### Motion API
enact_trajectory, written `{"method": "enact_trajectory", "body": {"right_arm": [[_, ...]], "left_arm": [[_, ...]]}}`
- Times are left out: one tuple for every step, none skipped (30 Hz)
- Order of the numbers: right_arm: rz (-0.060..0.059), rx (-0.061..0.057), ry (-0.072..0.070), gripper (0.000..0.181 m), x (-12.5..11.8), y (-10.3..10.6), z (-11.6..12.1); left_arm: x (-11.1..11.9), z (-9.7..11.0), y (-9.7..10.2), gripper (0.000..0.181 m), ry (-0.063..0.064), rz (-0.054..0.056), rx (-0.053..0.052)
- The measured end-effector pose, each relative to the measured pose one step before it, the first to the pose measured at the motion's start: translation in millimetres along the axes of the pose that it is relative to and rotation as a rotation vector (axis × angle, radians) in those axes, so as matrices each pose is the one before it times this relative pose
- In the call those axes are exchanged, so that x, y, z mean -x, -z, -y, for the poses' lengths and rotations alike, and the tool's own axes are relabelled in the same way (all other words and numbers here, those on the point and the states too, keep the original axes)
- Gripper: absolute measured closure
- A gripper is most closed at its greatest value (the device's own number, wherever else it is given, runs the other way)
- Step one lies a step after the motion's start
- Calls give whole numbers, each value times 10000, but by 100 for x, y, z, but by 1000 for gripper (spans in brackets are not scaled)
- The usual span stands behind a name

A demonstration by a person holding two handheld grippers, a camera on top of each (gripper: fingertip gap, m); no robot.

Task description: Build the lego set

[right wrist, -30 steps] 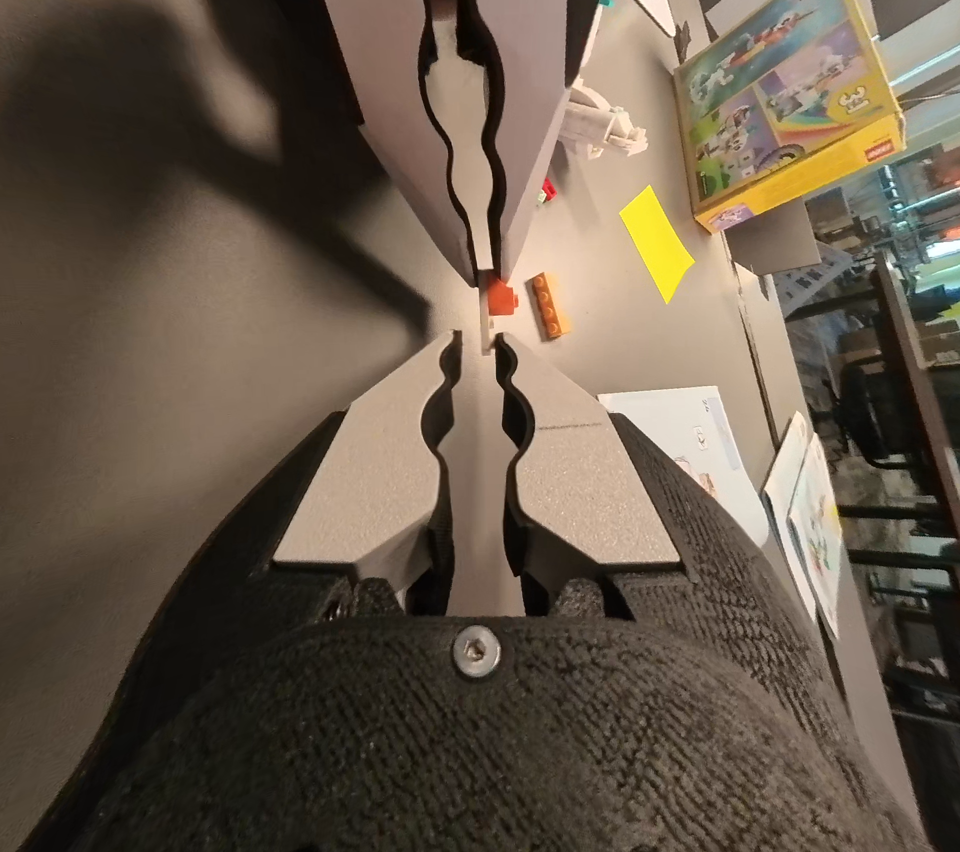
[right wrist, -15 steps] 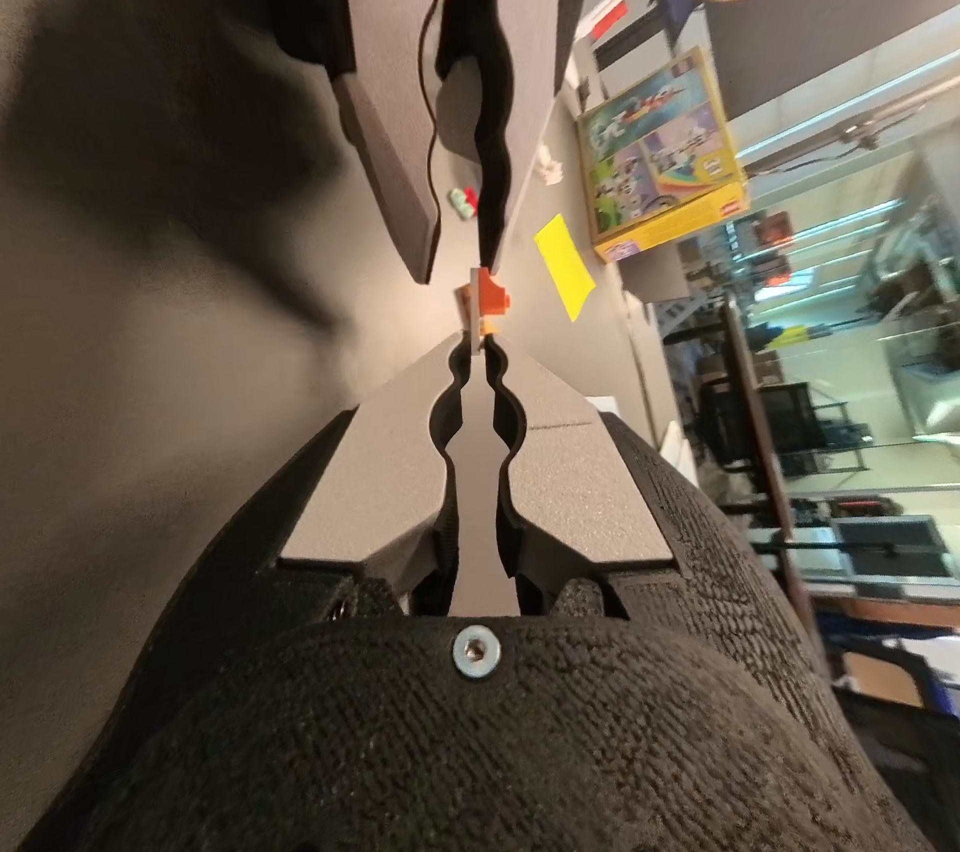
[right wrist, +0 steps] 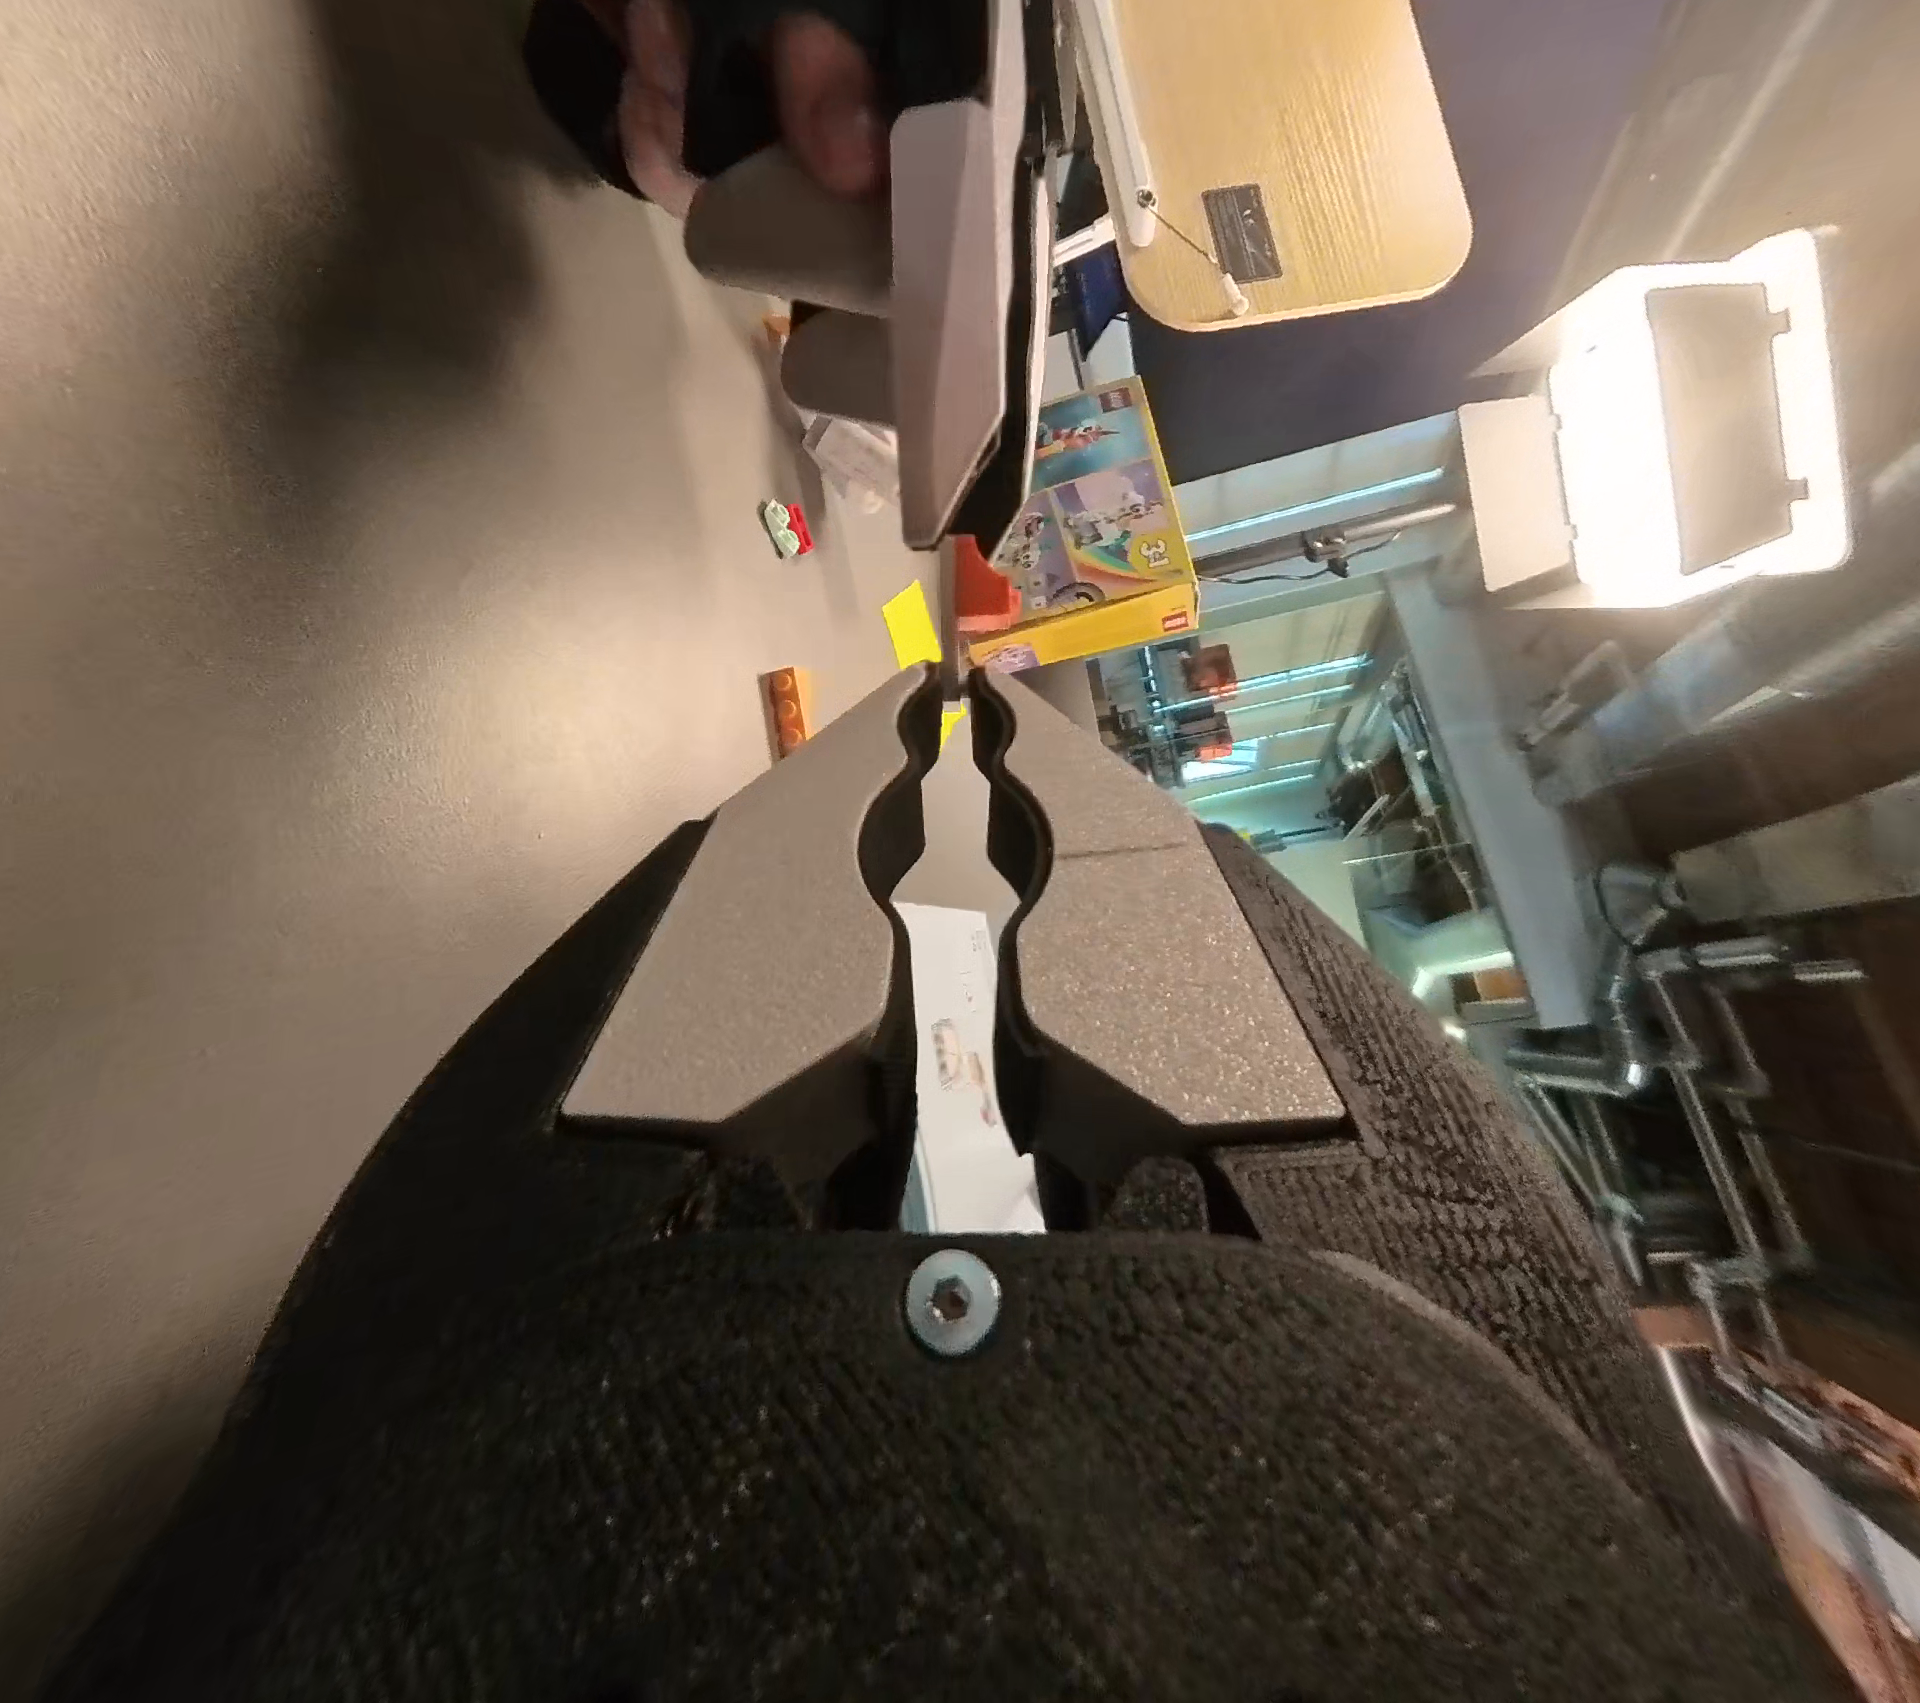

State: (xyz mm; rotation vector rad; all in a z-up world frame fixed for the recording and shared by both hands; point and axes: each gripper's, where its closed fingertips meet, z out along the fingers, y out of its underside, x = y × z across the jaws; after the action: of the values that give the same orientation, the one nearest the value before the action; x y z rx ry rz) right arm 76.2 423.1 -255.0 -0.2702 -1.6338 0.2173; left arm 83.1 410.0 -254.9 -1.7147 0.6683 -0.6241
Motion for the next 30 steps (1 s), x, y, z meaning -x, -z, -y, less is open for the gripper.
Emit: {"method": "enact_trajectory", "body": {"right_arm": [[-53, -46, 49, 179, -61, 17, 101], [-17, -39, 21, 179, -20, 13, 101], [-20, -16, 25, 179, -24, 9, 57], [-14, -21, 54, 179, -25, 15, 60], [-6, -33, 55, 179, 9, 25, 81], [-5, -30, 38, 179, 9, 18, 70], [6, -6, 38, 179, 32, 3, 35], [20, 0, 57, 179, 66, -14, 19], [15, 0, 65, 179, 72, -26, 15], [26, 2, 37, 179, 91, -44, -3], [27, 3, 13, 179, 102, -53, -24], [-60, 16, 47, 179, -23, -35, -48], [-115, 74, -36, 176, -154, 3, -160], [26, 107, -304, 171, -65, 19, -267], [341, 144, -693, 165, 219, 18, -409], [516, 171, -1013, 158, 253, 6, -502], [425, 146, -1054, 158, 9, -30, -569], [312, 122, -858, 158, -162, -48, -608], [341, 174, -739, 158, -96, -156, -707], [443, 199, -779, 157, 50, -292, -716], [528, 140, -840, 157, 137, -425, -566], [650, 191, -862, 157, 259, -536, -511], [513, 335, -640, 158, 1, -538, -470], [449, 221, -536, 158, -75, -483, -202], [467, 131, -512, 158, -16, -484, -17], [415, 97, -439, 158, -77, -511, 58], [281, 45, -279, 158, -225, -506, 146], [155, 70, -205, 159, -363, -488, 94], [93, 143, -249, 158, -437, -481, -15], [135, 138, -152, 158, -258, -426, -21]], "left_arm": [[-75, -5, 26, 159, 122, -119, 2], [-50, -51, -8, 162, 99, -89, 28], [-79, -32, 5, 166, 60, -88, 23], [-14, -12, -1, 168, 47, -32, 7], [29, 17, 23, 171, 49, -10, -20], [-20, 19, 44, 174, 60, -48, -15], [-40, -30, 17, 174, 84, -79, 17], [-11, -78, 13, 174, 93, -65, 52], [14, -83, 21, 174, 36, -30, 56], [39, -105, 16, 174, -1, -5, 80], [69, -118, 20, 174, 14, 9, 92], [91, -45, 39, 174, 32, 21, 30], [173, 71, 107, 174, 5, 105, -43], [402, 54, 210, 174, -39, 255, -34], [532, 27, 260, 175, -78, 321, -3], [617, 86, 310, 175, -97, 369, -27], [661, 136, 317, 175, -123, 409, -64], [679, 162, 299, 175, -127, 428, -89], [655, 133, 258, 175, -101, 408, -97], [581, 59, 192, 175, -94, 358, -56], [567, -53, 129, 175, -114, 361, 31], [579, -116, 99, 175, -154, 384, 82], [423, -160, 69, 175, -194, 287, 117], [362, -191, 44, 175, -182, 258, 160], [229, -186, 16, 175, -175, 167, 155], [98, -175, -5, 175, -133, 80, 134], [43, -110, -6, 175, -104, 43, 87], [43, -99, -12, 175, -89, 39, 70], [47, -145, -14, 175, -77, 32, 90], [19, -164, -32, 175, -62, 5, 100]]}}
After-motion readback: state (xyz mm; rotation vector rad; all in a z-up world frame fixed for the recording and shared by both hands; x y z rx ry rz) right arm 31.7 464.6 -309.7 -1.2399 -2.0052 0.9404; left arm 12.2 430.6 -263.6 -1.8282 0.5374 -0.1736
